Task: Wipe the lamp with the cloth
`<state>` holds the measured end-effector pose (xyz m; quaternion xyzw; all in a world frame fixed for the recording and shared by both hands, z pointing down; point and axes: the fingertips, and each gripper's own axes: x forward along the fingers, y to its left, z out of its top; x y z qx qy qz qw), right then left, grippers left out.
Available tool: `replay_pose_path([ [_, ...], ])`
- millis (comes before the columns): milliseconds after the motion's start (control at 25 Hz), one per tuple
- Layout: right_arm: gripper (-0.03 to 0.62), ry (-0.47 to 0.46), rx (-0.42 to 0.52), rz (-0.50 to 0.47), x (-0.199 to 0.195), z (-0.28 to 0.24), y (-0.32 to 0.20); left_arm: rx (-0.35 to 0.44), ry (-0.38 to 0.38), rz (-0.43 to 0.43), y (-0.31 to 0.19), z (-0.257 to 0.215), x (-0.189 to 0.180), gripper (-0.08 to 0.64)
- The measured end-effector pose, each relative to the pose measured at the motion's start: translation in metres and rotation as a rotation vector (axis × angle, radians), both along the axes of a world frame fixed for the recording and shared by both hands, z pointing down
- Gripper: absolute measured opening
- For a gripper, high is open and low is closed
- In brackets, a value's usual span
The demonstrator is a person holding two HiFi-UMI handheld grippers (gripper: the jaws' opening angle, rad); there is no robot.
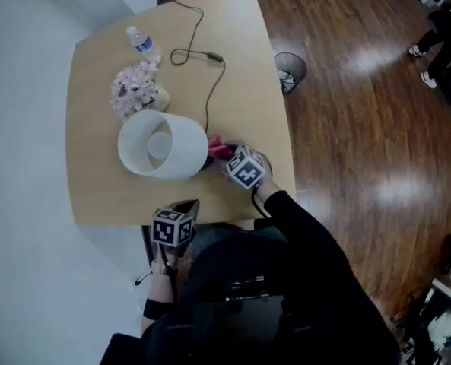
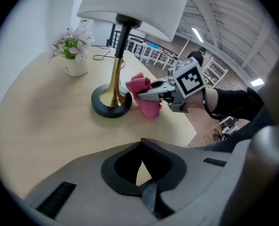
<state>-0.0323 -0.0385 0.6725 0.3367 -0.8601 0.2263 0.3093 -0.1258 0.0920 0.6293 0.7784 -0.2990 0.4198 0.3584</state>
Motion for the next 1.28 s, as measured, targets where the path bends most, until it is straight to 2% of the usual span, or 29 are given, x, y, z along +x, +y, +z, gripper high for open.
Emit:
replay_pose_path([
  [120,0.115,-0.01,0.038,-0.137,0.003,-0.015,-0.03,0.004,-0.004,-0.057,0.015,-0.007,0.021,0.0],
  [280,0.115,-0.04,0.059,-0.303,-0.008,-0.032,-0.049,-0.012,-0.009,-0.102,0.037,-0.005,0.027,0.0],
  [520,0.115,0.021,0.069,-0.506,-0.024,-0.034,-0.08,-0.017,0.07,-0.196,0.032,0.01,0.03,0.0],
  [640,0.115,-0.019,0.066,-0.61,-0.038,-0.041,-0.096,-0.039,0.074,-0.217,0.039,0.018,0.044,0.0],
  [760,0.115,-0.101,0.069,-0.735,-0.059,-0.049,-0.102,-0.068,0.039,-0.267,0.045,0.022,0.059,0.0],
  [880,0.115,-0.131,0.042,-0.896,-0.067,-0.043,-0.101,-0.1,-0.013,-0.378,0.043,0.022,0.078,0.0],
  [960,0.115,-0.122,0.062,-1.018,-0.069,-0.041,-0.101,-0.113,-0.036,-0.46,0.034,0.021,0.094,0.0],
  [1120,0.115,-0.049,0.179,-1.271,-0.079,-0.037,-0.098,-0.14,-0.08,-0.6,0.016,0.022,0.123,0.0],
  [1280,0.115,-0.037,0.24,-1.463,-0.104,-0.032,-0.093,-0.173,-0.108,-0.664,0.01,0.017,0.148,0.0],
])
